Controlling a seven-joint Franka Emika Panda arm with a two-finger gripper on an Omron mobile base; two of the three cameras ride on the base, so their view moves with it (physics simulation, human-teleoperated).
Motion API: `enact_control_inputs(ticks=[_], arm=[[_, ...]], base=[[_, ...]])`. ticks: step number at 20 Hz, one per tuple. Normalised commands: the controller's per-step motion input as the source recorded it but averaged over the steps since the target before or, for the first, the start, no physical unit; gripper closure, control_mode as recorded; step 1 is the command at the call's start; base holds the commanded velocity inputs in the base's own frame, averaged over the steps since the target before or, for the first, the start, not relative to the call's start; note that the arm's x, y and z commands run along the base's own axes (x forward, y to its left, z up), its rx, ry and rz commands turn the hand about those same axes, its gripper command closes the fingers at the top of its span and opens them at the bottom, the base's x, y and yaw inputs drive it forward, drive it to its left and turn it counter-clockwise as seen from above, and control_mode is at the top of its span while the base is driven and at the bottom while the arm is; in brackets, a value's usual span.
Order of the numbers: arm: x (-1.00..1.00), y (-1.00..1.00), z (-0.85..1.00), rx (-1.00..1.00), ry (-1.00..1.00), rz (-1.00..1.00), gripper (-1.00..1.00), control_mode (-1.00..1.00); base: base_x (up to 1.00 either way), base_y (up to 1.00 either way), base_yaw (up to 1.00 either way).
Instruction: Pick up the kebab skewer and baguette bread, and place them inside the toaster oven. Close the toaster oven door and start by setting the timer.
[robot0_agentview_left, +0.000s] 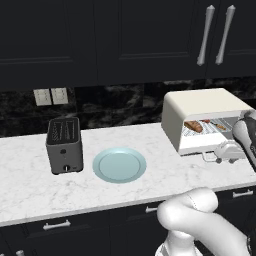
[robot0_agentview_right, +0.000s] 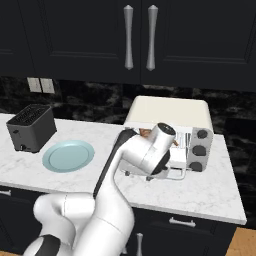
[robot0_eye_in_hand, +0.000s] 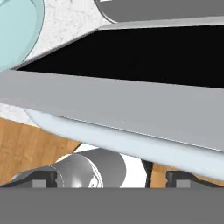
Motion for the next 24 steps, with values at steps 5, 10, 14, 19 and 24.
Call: enact_control_inputs(ticks=[5,10,14,19,24], arm=[[0.99,0.37,0.21,-0.07,-0.44,-0.05,-1.00,-1.00],[0.87,0.51,0.00,-0.08,-0.42,-0.06,-1.00,-1.00],[0.90,0.59,0.00,-0.08,-0.47,-0.12,-1.00,-1.00],[0.84,0.52,0.00,-0.07,-0.44,-0.16,-1.00,-1.00],[0.55,0.20,0.03,-0.03,-0.30,-0.16,-1.00,-1.00]], base=[[0.00,0.00,0.00],[0.00,0.00,0.00],[0.00,0.00,0.00],[0.00,0.00,0.00],[0.00,0.00,0.00]])
